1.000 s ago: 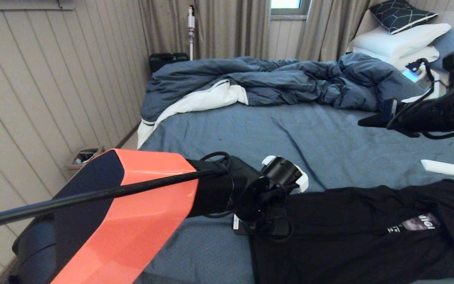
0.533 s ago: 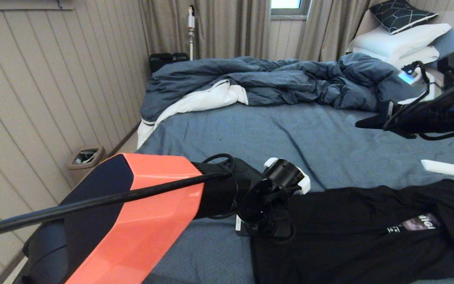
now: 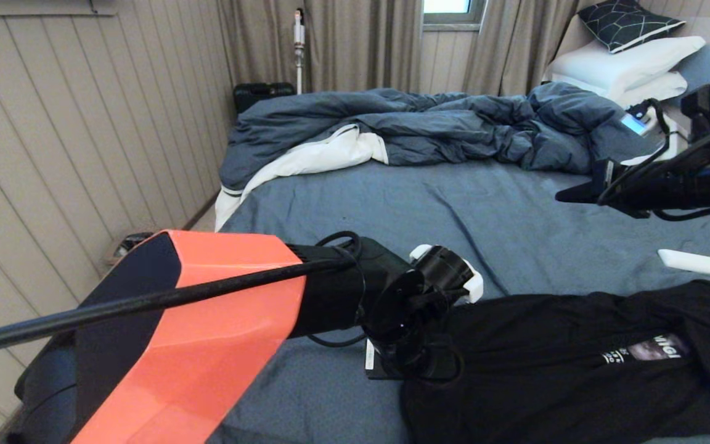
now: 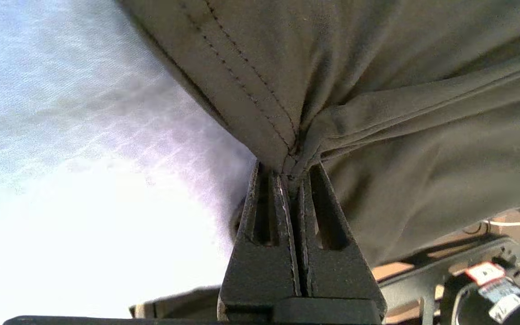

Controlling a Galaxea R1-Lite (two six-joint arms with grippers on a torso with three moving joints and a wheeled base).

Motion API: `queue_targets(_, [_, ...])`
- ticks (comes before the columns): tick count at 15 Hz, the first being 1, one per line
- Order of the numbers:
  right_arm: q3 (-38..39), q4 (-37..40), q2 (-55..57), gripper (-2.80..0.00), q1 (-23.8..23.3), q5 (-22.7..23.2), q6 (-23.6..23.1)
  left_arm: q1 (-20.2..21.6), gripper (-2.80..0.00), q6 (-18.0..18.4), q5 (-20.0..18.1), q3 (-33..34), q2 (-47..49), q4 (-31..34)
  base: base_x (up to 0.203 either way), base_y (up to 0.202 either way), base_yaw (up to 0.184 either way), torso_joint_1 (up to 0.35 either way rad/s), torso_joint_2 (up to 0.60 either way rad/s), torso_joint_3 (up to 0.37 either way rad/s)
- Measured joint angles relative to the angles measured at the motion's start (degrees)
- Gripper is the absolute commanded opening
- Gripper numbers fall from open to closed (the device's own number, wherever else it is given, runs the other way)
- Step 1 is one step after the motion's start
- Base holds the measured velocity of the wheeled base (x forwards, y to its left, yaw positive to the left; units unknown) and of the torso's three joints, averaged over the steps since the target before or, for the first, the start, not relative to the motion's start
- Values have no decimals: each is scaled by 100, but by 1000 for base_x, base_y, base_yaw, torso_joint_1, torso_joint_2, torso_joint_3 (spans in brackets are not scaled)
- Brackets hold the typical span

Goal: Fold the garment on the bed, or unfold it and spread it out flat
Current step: Unford the black T-shirt

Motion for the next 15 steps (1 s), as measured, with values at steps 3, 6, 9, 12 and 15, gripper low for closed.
queue_targets(3, [-5,0,37,-280,3,5,2,353,-280,163,5,59,-152,61,0,0,0,0,0,0])
queue_targets(6, [-5,0,66,-280,7,7,1,899,-280,424,3,130,-276,173,0,0,0,0,0,0])
queue_targets(9, [-20,0,83,-280,1,2,-4,1369,-280,780,-6,598,-466,165,0,0,0,0,0,0])
queue_targets(12, [-27,0,122,-280,-2,-1,-4,1797,-280,1083,-11,1104,-720,146,0,0,0,0,0,0])
queue_targets(15, [-40,0,166,-280,-2,-1,-6,2376,-280,1415,-12,1385,-943,146,0,0,0,0,0,0])
